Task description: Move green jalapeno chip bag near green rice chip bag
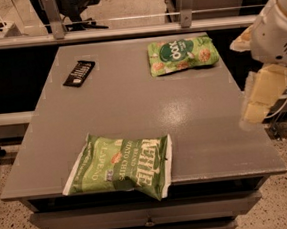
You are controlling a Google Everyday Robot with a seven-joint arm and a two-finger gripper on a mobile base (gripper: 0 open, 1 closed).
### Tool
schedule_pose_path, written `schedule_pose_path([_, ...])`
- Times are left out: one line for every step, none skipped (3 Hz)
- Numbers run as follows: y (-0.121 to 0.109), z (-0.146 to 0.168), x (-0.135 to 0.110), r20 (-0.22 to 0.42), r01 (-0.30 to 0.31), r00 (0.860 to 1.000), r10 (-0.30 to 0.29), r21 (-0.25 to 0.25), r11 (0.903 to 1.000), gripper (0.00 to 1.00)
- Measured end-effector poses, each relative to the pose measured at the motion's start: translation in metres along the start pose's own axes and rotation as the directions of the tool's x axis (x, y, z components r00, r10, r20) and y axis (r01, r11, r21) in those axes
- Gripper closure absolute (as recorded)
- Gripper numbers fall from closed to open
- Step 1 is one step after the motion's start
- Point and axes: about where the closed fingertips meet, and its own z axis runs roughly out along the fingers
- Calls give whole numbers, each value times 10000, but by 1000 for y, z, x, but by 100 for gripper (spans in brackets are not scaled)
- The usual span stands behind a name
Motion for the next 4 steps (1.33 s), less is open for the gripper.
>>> schedule_pose_path([16, 32, -38, 1292, 61, 9916, 76, -1051, 9944, 0])
schedule_pose_path([34, 53, -73, 2587, 19, 9645, 534, -2090, 9779, 0])
schedule_pose_path([57, 69, -104, 3634, 113, 9269, 941, -2778, 9606, 0])
schedule_pose_path([74, 92, -123, 4188, 142, 9002, 1196, -3028, 9530, 0])
